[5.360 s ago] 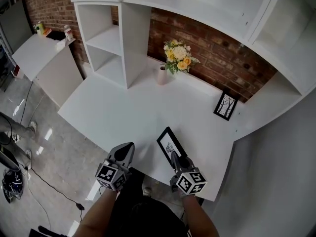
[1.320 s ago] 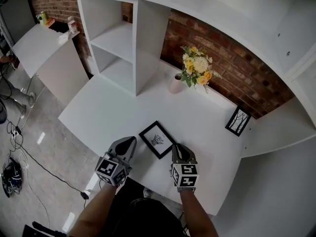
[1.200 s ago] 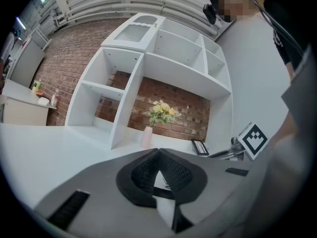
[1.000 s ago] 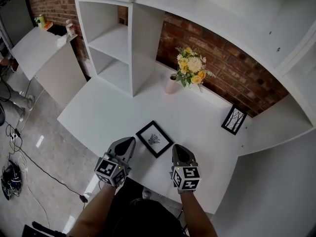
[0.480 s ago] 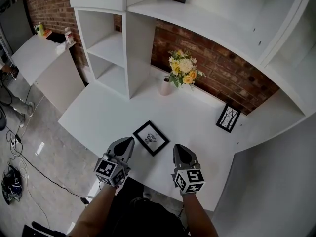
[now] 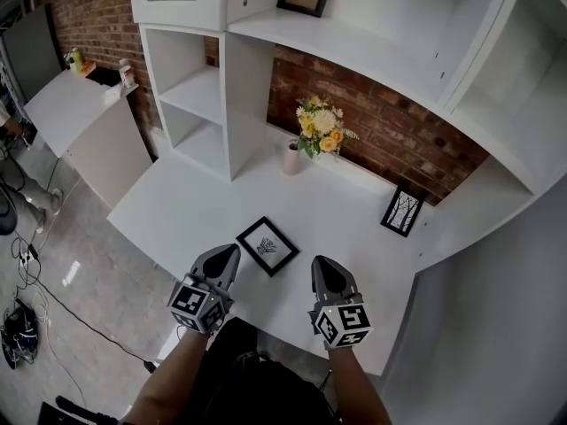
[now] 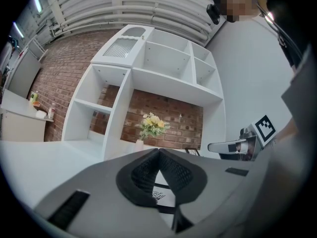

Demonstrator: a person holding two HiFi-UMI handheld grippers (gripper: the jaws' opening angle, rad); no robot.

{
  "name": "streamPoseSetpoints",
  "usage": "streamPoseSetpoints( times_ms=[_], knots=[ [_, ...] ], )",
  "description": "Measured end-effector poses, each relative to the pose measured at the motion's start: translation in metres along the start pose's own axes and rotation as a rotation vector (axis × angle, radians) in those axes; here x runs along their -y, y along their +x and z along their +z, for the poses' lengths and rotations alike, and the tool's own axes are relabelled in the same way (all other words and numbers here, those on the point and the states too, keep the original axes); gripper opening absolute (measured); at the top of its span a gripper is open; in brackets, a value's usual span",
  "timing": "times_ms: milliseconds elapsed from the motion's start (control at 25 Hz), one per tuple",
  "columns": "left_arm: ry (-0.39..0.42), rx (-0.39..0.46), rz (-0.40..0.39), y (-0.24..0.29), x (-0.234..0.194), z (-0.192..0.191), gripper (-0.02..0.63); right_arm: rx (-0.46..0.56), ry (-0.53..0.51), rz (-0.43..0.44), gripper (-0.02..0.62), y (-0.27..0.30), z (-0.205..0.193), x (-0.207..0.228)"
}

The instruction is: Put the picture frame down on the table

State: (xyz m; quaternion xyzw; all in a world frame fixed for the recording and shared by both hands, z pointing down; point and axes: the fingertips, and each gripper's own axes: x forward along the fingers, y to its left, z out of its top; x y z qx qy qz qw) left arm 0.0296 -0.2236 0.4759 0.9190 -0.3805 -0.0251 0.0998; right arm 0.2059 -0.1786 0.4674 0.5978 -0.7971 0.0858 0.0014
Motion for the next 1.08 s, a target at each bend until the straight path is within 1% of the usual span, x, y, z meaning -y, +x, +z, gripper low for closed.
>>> streamPoseSetpoints(
  times_ms=[440,720,880,1080],
  knots=[
    [0.004,0.035,0.015,-0.021,0.019,0.007,0.000,0.045,0.000,0.039,0.005,-0.022,0.011,-0.014],
    [0.010,0.054,0.033,-0.040,0.030,0.012,0.000,0.055,0.000,0.066,0.005,-0.037,0.011,-0.027],
    [0.012,0.049,0.044,-0.049,0.033,0.007,0.001,0.057,0.008,0.082,0.005,-0.043,0.007,-0.032],
    [0.018,0.058,0.050,-0.053,0.036,0.014,0.000,0.059,0.011,0.096,0.005,-0.045,0.010,-0.036]
  ],
)
